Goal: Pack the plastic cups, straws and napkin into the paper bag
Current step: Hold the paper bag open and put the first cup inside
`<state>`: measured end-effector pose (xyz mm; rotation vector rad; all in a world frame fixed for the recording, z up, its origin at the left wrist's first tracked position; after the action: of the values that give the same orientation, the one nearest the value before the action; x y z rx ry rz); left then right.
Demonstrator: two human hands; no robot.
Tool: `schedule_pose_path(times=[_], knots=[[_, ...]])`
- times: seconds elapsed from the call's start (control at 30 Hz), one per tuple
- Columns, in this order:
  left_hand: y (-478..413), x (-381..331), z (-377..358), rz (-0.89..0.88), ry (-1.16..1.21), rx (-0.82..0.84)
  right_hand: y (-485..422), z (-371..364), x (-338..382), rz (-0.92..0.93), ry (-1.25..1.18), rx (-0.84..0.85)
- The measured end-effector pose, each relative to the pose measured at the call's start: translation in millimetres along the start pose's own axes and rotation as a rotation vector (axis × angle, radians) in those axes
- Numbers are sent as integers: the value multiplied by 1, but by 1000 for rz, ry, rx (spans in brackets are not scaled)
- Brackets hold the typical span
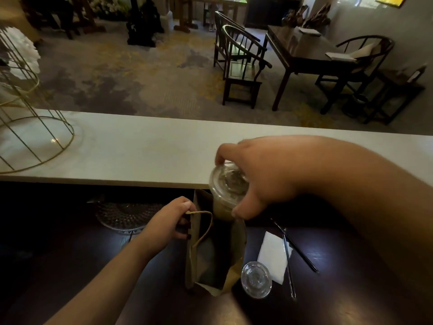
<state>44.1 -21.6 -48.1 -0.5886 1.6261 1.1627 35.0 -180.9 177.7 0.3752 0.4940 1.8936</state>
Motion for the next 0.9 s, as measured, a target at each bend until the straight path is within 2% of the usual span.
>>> schedule_pose_path(times=[0.23, 0.33, 0.43, 0.63, 0.9], knots=[[-5, 14, 11, 79, -42, -94, -32, -31, 24, 112, -64, 116], [-1, 12, 15, 47, -103, -78, -36, -50, 26, 112, -29, 144], [7, 7, 15, -32, -209, -46, -43, -69, 27, 99, 67, 120], [11, 0, 14, -58, -479, -72, -44, -81, 18, 71, 209, 21], [9, -3, 12, -101, -668, -147, -29, -47, 18, 24, 193, -76]])
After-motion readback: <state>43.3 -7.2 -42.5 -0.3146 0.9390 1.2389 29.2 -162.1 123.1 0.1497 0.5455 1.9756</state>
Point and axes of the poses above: each hand's wrist, its own y-axis away from the middle knuckle, its own z-axis out of the back of the hand, x = y × z, the point moved 7 cm from there along -y, towards the middle knuckle, and after that the axes turned 6 degrees about x, right-handed, at the moved point
